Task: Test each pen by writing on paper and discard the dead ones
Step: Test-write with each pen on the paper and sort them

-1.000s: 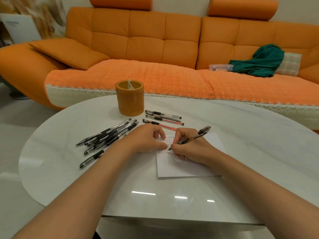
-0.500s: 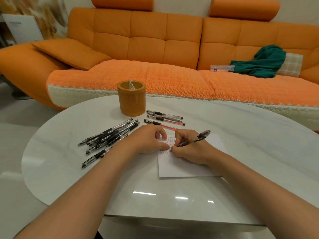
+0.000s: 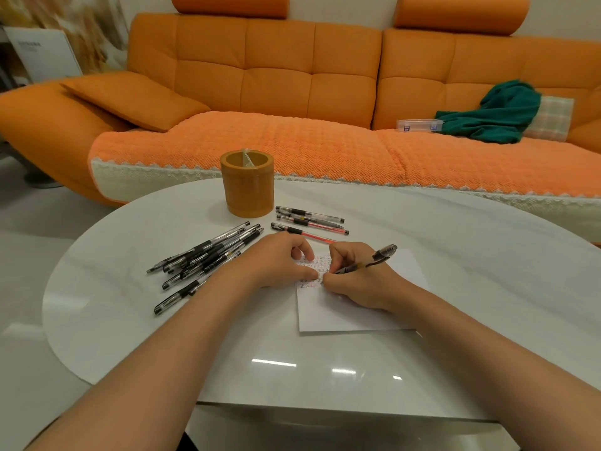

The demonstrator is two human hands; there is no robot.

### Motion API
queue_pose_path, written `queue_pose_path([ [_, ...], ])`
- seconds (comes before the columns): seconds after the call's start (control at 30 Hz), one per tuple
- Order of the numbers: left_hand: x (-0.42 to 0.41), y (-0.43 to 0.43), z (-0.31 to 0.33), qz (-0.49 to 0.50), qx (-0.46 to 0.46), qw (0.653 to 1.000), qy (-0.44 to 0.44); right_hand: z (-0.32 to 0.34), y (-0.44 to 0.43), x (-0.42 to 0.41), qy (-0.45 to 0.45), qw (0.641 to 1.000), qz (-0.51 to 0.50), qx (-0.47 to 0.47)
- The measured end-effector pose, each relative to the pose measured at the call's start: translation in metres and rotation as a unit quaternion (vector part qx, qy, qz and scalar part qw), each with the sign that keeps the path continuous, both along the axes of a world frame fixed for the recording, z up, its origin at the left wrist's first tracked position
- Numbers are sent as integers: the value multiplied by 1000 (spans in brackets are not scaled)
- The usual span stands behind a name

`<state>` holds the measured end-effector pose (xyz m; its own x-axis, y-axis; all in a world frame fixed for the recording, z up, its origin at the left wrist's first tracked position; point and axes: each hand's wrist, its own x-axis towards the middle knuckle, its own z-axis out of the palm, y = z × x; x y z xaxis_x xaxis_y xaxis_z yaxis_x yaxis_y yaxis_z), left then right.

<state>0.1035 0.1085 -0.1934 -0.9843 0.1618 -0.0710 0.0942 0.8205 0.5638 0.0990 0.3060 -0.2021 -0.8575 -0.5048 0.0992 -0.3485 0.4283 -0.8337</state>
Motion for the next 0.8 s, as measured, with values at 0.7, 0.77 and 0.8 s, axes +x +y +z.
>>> queue_pose_path([
  [0.7,1,0,0,2,4,1000,3,-2,2,0,-8,1000,7,-9],
  [0.77,1,0,0,2,5,1000,2,-1,2,0,-14,1000,2,-19],
  [0.8,1,0,0,1,4,1000,1,-1,2,1,-18,1000,1,-22],
])
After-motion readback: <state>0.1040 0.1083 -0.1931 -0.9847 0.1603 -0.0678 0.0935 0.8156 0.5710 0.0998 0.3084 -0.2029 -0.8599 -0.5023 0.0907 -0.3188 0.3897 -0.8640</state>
